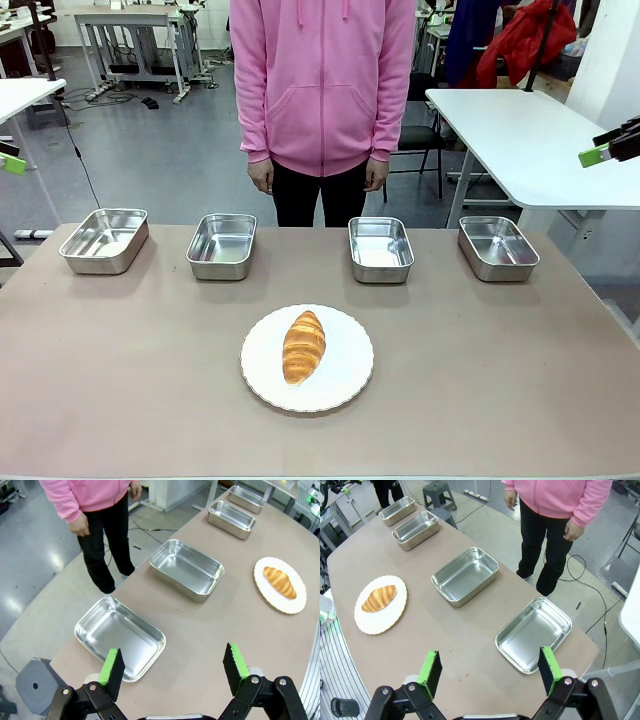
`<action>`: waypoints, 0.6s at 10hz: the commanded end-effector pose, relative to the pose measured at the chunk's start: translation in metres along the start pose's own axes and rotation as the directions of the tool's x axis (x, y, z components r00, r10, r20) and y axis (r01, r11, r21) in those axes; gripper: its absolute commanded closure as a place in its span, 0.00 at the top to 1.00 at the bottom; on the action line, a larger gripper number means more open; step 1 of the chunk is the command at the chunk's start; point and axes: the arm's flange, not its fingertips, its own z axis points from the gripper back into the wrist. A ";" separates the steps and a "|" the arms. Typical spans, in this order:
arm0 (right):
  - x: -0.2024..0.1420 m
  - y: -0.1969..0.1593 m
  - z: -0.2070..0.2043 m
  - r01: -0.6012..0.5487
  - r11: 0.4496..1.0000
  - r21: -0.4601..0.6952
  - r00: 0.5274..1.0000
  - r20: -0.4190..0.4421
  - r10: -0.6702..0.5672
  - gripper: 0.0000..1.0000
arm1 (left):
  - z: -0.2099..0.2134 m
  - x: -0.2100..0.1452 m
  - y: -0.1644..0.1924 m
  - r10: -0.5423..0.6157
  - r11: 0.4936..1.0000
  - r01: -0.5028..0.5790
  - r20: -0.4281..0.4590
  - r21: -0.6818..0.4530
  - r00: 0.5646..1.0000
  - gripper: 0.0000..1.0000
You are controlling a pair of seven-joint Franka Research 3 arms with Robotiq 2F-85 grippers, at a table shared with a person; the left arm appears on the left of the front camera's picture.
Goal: Place the bread in the container.
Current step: Place the Butter Roll into the Airtight Container indicated by the human.
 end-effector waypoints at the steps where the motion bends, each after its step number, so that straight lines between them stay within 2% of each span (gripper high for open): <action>1: 0.001 0.000 0.000 -0.003 1.000 0.005 1.000 0.012 0.003 1.00 | 0.000 0.001 0.000 -0.004 1.000 0.004 -0.002 0.001 1.000 1.00; 6: 0.001 0.000 0.000 -0.003 1.000 0.005 1.000 0.012 0.003 1.00 | 0.000 0.001 0.000 -0.004 1.000 0.004 -0.002 0.001 1.000 1.00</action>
